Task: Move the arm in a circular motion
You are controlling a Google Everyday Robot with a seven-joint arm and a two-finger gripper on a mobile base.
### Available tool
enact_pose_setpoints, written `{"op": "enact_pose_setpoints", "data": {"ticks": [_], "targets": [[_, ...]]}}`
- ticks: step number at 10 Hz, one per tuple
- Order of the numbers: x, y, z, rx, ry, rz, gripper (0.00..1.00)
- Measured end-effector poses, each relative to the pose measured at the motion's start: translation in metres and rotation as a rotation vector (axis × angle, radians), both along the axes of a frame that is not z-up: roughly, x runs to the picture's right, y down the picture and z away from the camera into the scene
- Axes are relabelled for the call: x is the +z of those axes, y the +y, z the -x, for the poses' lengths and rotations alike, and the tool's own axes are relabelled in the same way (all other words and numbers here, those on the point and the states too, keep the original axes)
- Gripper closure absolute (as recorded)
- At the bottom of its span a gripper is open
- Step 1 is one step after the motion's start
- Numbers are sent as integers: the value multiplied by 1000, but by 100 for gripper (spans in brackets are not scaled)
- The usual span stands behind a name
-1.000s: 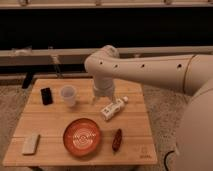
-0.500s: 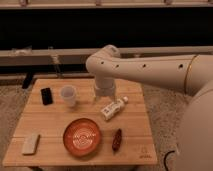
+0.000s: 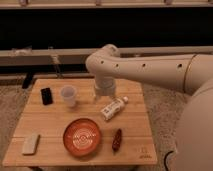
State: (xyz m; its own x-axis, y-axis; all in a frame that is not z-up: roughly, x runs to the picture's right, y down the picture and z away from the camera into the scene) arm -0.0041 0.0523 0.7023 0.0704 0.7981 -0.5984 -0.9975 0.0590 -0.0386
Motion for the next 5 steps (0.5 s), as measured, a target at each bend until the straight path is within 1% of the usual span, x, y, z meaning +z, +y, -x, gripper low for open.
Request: {"op": "enact_pose_setpoints", "data": {"ticks": [3,5], "targets": [[-2,2,0,0,4,0,35],[2,-4,0,-6,-6,-3,35]]}}
